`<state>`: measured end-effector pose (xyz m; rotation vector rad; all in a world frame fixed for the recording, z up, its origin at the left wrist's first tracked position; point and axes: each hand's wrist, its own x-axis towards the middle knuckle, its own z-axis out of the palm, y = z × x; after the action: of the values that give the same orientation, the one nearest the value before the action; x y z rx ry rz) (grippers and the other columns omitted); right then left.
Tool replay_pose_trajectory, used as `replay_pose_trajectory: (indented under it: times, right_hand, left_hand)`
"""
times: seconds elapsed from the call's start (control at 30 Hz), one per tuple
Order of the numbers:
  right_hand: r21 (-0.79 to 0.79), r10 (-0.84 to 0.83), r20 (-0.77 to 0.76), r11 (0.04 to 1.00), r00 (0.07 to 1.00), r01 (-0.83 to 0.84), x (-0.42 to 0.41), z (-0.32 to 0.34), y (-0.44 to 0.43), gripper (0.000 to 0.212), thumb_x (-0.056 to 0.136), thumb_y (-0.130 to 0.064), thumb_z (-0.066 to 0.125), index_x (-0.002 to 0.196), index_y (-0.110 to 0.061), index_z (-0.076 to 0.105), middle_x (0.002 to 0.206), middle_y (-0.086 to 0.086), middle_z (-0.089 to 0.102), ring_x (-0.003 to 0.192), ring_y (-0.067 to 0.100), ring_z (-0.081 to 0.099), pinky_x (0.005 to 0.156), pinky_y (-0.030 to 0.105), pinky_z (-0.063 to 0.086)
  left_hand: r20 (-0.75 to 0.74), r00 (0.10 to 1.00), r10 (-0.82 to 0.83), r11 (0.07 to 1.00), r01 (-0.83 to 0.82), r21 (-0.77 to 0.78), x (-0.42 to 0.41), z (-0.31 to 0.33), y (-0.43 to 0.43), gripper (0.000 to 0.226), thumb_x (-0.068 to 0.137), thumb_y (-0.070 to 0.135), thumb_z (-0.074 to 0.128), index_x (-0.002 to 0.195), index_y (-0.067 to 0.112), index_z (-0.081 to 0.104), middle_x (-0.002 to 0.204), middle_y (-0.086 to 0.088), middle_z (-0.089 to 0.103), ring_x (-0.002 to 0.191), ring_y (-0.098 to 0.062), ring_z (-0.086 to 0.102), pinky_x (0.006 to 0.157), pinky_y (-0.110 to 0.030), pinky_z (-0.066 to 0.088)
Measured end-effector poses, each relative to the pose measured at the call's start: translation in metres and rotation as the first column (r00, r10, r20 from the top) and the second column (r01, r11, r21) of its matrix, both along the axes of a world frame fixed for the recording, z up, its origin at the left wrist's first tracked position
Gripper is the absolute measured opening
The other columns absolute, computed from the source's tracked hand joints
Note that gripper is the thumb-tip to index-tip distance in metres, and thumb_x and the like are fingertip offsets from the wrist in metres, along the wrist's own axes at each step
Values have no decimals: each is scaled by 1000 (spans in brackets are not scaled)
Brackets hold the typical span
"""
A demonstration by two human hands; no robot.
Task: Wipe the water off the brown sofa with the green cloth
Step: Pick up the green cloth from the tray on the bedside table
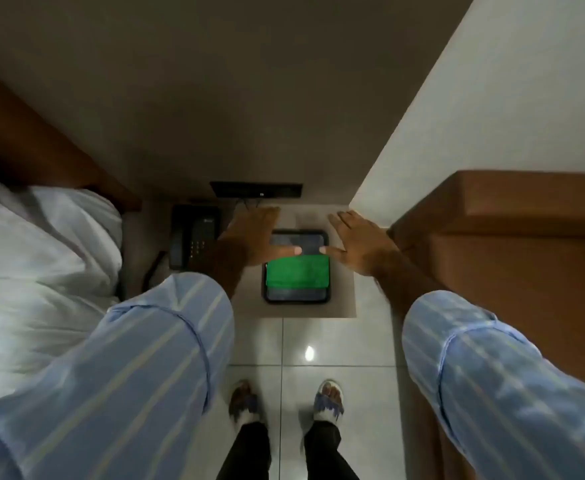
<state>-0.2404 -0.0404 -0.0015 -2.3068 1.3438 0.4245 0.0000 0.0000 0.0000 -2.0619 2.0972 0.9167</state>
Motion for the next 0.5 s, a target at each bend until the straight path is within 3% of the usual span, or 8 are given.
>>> replay_pose_trajectory:
  times: [0.1,0.2,0.27,0.33,0.4,0.5]
  right_hand:
    - [142,-17,-42,990,999,23,-3,-80,1,76,108,-46,53,169,-13,21,175,11,24,163,29,23,132,43,25]
    - [195,-91,-73,975,993,104,-4,-152,11,63,112,-39,46,167,-13,28,170,12,33,156,29,35,130,42,31]
    - [181,-106,-72,976,992,118,1,-190,11,55,113,-34,43,164,-12,35,164,13,41,149,30,43,125,43,38]
    - [139,-76,-94,986,993,89,7,-220,9,55,113,-28,43,164,-11,33,166,14,39,153,32,39,125,44,38]
    - [72,-25,-110,997,994,33,13,-244,4,60,110,-22,48,166,-11,29,170,12,34,157,32,32,124,46,36]
    - [11,5,-139,1000,990,-4,20,-271,-2,65,105,-24,58,164,-13,32,166,12,40,153,33,36,122,50,35]
  left_hand:
    - [-24,1000,18,998,-17,60,-8,-76,6,99,74,74,65,147,13,37,150,-15,47,134,-34,49,110,-44,42]
    - [5,1000,-5,990,4,144,-18,-148,21,101,75,69,68,150,11,32,152,-17,43,135,-35,45,113,-44,39]
    - [18,999,-31,988,28,153,-21,-189,19,106,71,65,74,151,11,30,153,-17,39,137,-35,42,115,-44,37]
    - [51,998,-40,988,32,148,-24,-220,13,103,76,59,74,153,10,26,155,-17,36,141,-34,37,118,-43,32]
    - [94,995,-29,990,15,142,-25,-248,3,92,86,51,68,154,8,23,158,-19,30,146,-35,29,122,-43,26]
    - [172,985,-35,994,17,104,-24,-278,-9,71,95,35,60,151,6,28,158,-20,33,148,-36,25,124,-43,21]
